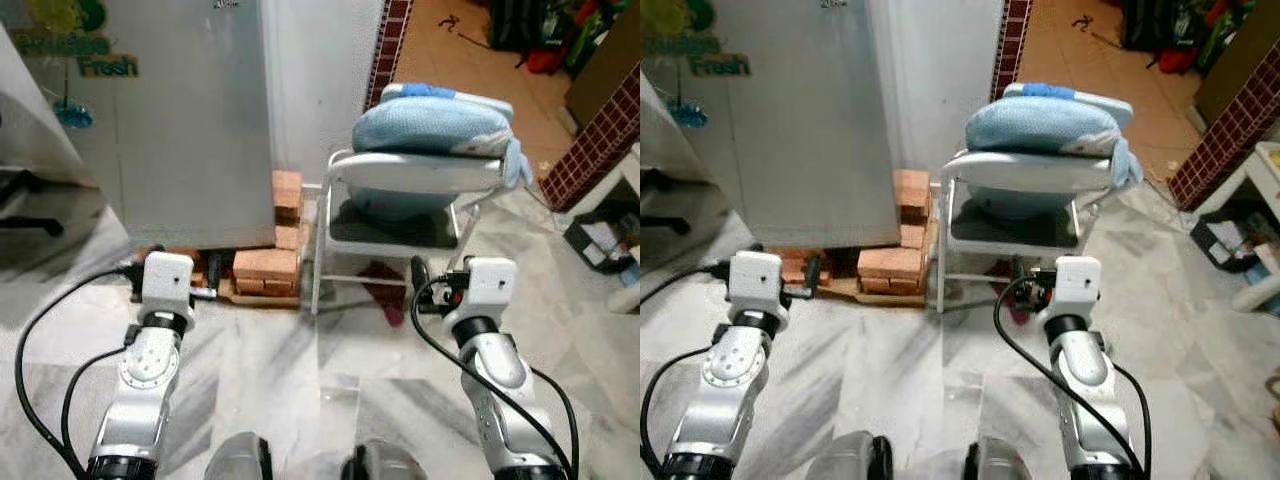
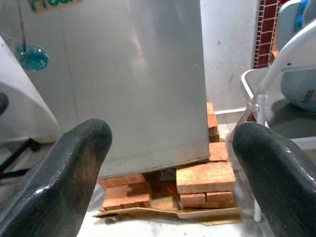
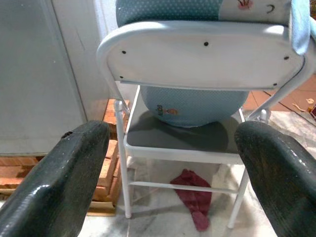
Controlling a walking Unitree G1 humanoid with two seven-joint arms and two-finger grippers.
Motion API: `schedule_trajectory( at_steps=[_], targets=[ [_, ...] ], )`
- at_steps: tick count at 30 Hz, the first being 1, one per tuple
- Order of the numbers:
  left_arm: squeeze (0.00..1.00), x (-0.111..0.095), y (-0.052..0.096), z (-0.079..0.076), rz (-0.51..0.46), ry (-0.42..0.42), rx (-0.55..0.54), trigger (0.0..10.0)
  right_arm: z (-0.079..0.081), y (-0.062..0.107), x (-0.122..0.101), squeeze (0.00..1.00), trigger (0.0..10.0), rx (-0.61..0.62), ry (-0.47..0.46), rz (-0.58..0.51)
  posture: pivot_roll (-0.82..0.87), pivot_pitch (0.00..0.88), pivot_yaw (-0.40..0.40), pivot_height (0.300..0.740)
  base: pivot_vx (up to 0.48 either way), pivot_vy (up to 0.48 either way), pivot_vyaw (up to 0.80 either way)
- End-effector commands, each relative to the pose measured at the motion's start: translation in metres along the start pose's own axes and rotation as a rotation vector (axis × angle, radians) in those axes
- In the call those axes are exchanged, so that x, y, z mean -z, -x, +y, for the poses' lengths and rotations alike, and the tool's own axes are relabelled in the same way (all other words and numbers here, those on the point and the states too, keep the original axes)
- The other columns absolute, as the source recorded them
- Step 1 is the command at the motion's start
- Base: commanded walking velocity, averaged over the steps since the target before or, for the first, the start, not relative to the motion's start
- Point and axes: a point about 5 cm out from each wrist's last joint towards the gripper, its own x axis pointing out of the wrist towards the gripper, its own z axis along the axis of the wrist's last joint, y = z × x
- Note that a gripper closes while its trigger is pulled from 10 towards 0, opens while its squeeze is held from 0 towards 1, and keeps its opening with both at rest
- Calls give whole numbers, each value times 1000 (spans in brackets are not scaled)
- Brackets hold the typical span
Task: Restocking fridge
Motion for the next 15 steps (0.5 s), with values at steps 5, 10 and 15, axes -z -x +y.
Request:
schedule_trajectory(
  at_steps=[5,10,15],
  targets=[
    [0,4,-2,-9,4,2,86,10000,-30,19,10,0,10000,200,-9,3,-33,92,5,740,-118,422,0],
    [0,5,-4,-16,25,21,112,10000,-28,23,17,0,10000,191,-22,18,-43,84,5,740,-145,422,0],
    [0,1,-8,-14,11,21,116,10000,-24,18,13,0,10000,174,-17,1,-60,102,10,740,-192,420,0]
  ],
)
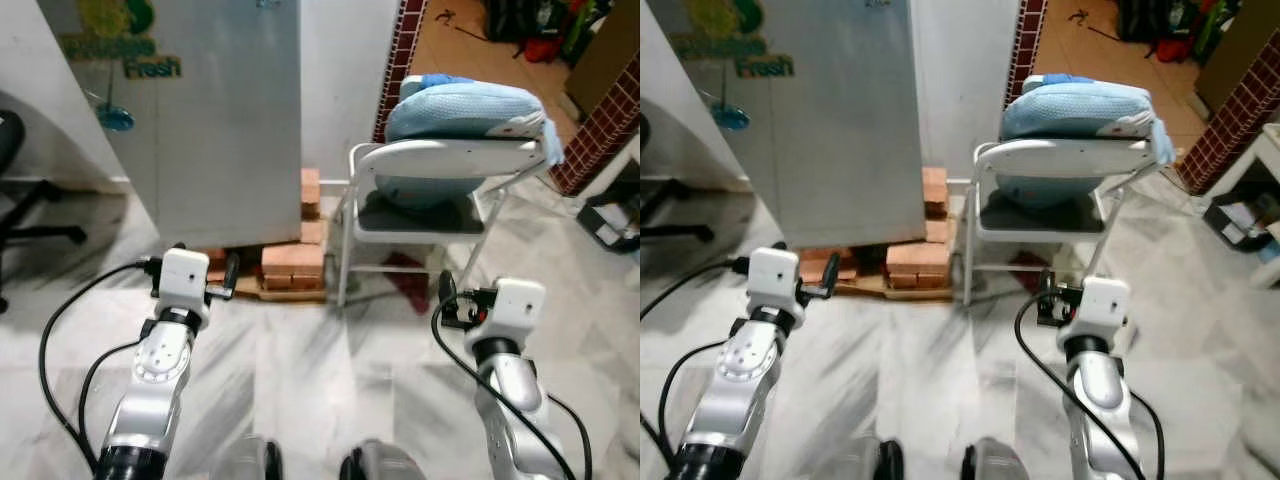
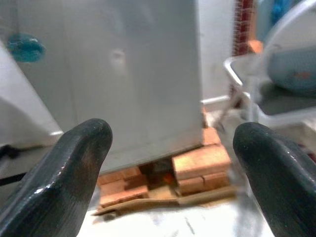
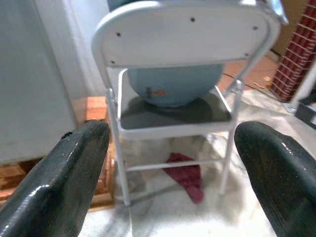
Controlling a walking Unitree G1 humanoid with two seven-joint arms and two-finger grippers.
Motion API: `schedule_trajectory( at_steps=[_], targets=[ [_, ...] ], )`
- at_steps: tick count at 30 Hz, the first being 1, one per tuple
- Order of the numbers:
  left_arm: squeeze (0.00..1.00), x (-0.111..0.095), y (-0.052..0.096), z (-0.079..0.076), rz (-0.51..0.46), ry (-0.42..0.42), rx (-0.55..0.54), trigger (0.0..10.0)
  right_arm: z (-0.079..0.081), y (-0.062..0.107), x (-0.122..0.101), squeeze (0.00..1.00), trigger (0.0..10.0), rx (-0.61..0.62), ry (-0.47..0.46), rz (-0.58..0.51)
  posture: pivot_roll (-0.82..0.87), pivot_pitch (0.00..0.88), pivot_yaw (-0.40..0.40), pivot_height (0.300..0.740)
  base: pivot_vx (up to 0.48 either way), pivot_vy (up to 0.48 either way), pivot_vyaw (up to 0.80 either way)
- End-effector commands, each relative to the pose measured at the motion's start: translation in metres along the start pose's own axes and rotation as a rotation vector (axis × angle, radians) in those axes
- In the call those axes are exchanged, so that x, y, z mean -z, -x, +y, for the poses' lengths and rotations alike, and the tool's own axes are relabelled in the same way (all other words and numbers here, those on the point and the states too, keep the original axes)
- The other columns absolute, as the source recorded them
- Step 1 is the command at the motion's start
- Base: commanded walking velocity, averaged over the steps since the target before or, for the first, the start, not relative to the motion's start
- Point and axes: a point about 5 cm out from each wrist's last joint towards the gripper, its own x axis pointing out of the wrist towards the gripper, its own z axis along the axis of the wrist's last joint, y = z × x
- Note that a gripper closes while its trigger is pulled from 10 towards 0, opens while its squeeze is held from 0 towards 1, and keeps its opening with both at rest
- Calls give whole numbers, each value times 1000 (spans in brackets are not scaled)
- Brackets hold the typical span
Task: Restocking fridge
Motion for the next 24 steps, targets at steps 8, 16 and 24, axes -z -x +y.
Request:
schedule_trajectory(
  at_steps=[8,16,24],
  targets=[
    [0,0,2,14,0,-1,-63,10000,6,-3,0,0,10000,-17,-58,14,-13,101,-8,740,-30,420,-700],
    [0,8,7,27,27,-1,-78,10000,27,-12,-10,0,10000,-107,-47,-38,7,112,-26,740,-30,420,-125],
    [0,16,15,31,64,-14,-118,10000,24,-15,-8,0,10000,-52,-49,-6,3,96,-30,740,0,439,0]
  ],
)
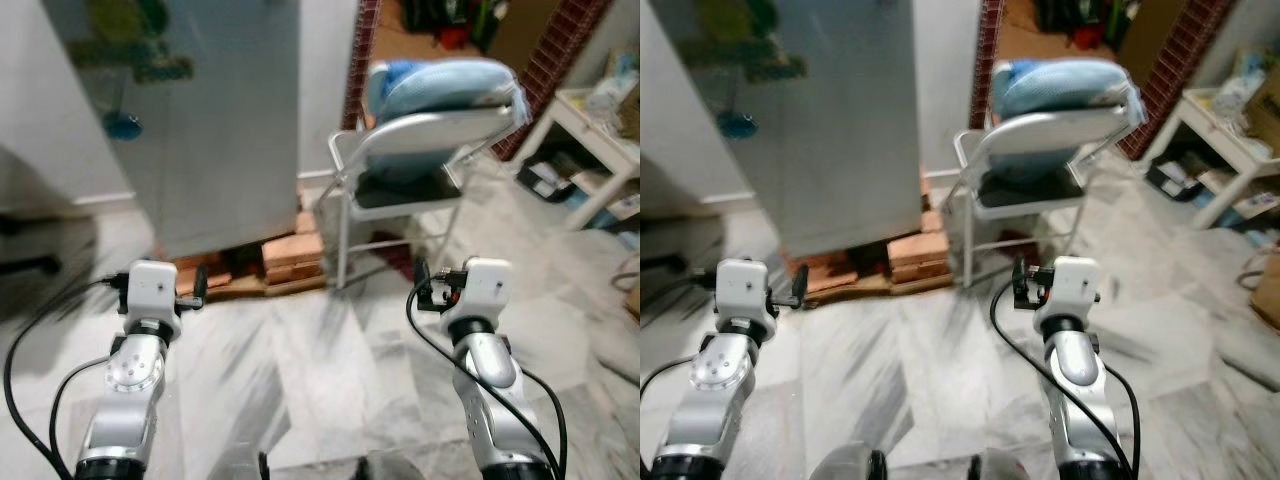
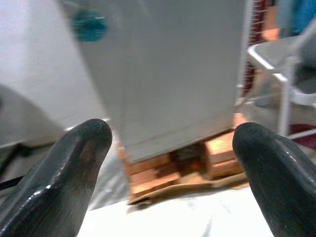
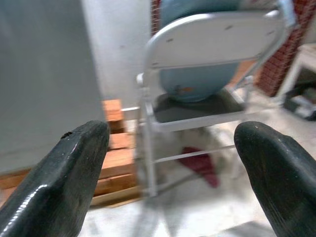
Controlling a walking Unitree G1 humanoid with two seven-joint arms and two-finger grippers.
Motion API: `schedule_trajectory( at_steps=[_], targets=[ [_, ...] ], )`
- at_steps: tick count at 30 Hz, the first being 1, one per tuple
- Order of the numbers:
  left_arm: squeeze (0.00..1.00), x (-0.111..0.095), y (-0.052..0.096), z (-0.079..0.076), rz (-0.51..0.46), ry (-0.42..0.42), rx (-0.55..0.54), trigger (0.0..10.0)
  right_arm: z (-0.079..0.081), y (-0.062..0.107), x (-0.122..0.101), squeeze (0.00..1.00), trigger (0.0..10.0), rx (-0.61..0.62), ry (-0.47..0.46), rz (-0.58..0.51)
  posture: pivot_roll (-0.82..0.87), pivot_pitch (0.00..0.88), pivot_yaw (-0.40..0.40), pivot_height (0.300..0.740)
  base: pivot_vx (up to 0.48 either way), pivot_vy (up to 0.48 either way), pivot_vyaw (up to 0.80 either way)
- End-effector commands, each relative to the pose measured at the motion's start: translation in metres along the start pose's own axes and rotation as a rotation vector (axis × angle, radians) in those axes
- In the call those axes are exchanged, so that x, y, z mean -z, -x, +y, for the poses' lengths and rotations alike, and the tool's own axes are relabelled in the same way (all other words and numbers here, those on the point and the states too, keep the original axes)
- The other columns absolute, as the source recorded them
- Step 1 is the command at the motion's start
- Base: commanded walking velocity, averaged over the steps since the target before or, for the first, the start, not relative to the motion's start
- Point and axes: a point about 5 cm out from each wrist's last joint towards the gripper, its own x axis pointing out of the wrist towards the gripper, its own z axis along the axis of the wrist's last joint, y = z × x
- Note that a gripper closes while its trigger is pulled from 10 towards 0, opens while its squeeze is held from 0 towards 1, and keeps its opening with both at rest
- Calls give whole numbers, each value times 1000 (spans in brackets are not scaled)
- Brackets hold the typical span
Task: Restocking fridge
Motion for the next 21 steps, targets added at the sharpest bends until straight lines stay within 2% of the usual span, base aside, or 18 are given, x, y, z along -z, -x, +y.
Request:
schedule_trajectory(
  at_steps=[1,3,4,6,10,12,15,21],
  targets=[
    [0,2,3,-8,8,9,18,10000,-12,1,0,0,10000,59,12,-1,1,96,-31,740,0,461,0],
    [0,3,3,-10,7,20,36,10000,-14,0,1,0,10000,67,52,4,-3,97,-29,740,0,463,0],
    [0,3,3,-11,7,24,39,10000,-16,1,1,0,10000,89,106,0,-7,95,-30,740,0,476,0],
    [0,4,3,-13,10,39,45,10000,-18,3,4,0,10000,110,131,13,-7,95,-32,740,0,478,0],
    [0,3,2,-15,12,54,39,10000,-21,6,8,0,10000,100,68,36,-8,106,-37,740,0,480,0],
    [0,2,0,-15,9,55,38,10000,-21,5,8,0,10000,96,51,40,-8,100,-38,740,0,480,-800],
    [0,-6,-4,-14,-11,87,28,10000,-16,2,5,0,10000,56,77,18,-5,99,-41,740,0,480,-800],
    [0,-10,-6,-16,-23,82,37,10000,-10,-1,4,0,10000,42,54,17,3,99,-38,740,0,480,-800]
  ],
)
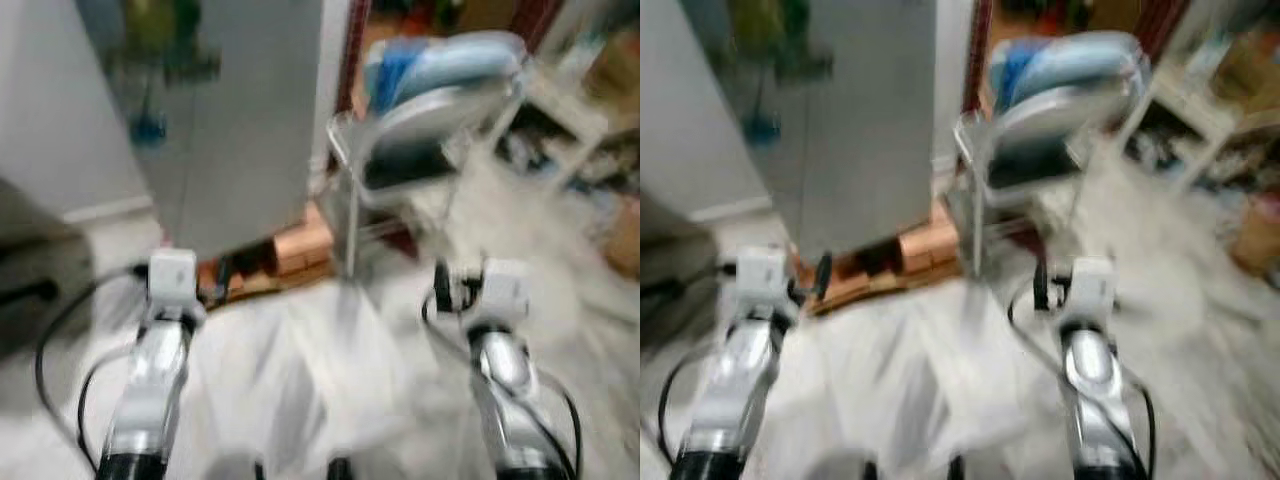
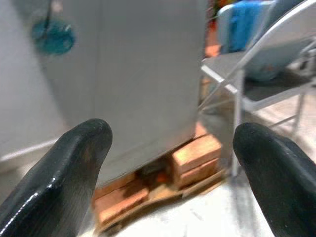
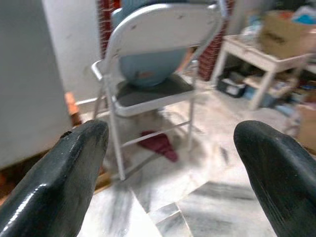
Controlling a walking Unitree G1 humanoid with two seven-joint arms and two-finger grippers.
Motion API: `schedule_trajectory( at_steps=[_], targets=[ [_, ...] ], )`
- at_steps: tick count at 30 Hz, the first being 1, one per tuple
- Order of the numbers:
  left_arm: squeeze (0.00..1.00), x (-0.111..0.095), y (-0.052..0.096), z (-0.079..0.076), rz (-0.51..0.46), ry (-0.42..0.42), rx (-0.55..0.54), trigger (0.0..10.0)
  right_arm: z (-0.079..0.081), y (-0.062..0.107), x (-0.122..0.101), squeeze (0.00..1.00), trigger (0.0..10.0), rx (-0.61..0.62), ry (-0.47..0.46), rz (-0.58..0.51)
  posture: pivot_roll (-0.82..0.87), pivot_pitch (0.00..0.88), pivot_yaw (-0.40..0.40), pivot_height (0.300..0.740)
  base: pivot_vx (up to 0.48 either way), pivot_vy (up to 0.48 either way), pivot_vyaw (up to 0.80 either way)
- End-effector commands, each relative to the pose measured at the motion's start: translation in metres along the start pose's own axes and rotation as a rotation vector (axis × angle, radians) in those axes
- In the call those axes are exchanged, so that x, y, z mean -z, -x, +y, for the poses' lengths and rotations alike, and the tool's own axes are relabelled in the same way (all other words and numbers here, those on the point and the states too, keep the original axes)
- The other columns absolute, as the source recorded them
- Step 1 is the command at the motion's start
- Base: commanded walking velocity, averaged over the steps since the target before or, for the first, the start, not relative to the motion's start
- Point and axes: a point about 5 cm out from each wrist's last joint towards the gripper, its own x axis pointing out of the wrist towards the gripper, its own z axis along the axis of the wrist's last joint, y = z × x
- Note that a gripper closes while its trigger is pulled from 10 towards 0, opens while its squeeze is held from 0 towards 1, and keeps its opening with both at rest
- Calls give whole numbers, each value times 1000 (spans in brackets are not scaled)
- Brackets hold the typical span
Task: Restocking fridge
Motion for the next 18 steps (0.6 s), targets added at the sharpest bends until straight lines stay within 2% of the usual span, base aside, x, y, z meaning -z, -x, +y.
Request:
schedule_trajectory(
  at_steps=[1,18],
  targets=[
    [0,0,2,8,13,-11,-26,10000,7,-2,-3,0,10000,-24,-15,-10,4,98,-39,740,0,480,-800],
    [0,8,0,10,48,-23,-17,10000,11,-6,-2,0,10000,-25,-30,-18,8,86,-23,740,0,480,-800]
  ],
)
